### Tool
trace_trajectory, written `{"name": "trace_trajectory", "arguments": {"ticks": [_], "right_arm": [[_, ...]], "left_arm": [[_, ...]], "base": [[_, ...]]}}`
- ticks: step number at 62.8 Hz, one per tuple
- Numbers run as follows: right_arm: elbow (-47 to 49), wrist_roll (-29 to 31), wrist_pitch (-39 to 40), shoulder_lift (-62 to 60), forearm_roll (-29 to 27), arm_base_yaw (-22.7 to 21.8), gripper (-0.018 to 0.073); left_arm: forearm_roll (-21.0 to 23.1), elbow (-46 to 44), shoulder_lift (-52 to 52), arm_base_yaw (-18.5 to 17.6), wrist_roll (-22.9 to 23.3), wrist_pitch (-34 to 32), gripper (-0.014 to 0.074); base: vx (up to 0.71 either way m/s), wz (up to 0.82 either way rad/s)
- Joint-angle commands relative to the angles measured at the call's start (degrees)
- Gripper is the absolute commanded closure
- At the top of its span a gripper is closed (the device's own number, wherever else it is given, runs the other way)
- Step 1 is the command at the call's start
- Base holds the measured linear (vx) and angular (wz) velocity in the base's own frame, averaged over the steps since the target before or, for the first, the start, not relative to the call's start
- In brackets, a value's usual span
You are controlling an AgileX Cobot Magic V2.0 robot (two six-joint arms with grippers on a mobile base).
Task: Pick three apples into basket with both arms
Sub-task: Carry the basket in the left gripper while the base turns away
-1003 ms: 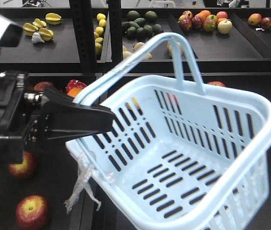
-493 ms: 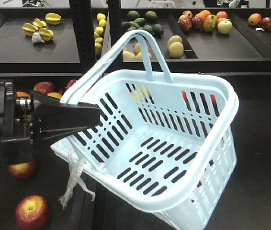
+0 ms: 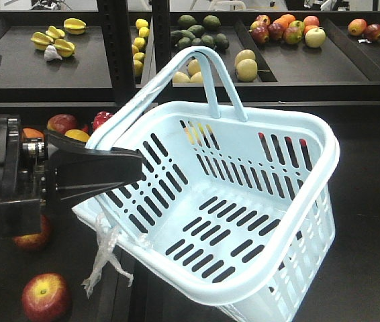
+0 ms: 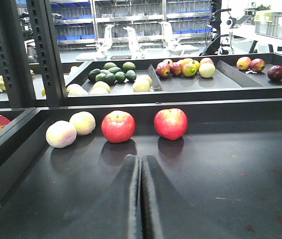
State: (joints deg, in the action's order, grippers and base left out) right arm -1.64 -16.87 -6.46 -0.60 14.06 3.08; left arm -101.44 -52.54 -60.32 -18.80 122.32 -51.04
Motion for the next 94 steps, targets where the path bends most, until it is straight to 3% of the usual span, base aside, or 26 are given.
{"name": "trace_trajectory", "arguments": {"ticks": [1, 46, 94], "right_arm": [[-0.75, 0.02, 4.17, -0.60, 0.75, -0.28, 0.0564], [-0.75, 0.02, 4.17, -0.60, 0.75, -0.28, 0.0564], [-0.75, 0.02, 4.17, -0.60, 0.75, -0.28, 0.0564]], "left_arm": [[-0.04, -1.71, 1.34, -0.09, 0.82, 0.90, 0.0604], [-0.04, -1.71, 1.34, -0.09, 0.82, 0.91, 0.0603], [-0.04, -1.71, 1.34, -0.09, 0.82, 0.91, 0.0603]], "base": [[0.00, 0.00], [-0.03, 0.10], [-0.14, 0.53]]}}
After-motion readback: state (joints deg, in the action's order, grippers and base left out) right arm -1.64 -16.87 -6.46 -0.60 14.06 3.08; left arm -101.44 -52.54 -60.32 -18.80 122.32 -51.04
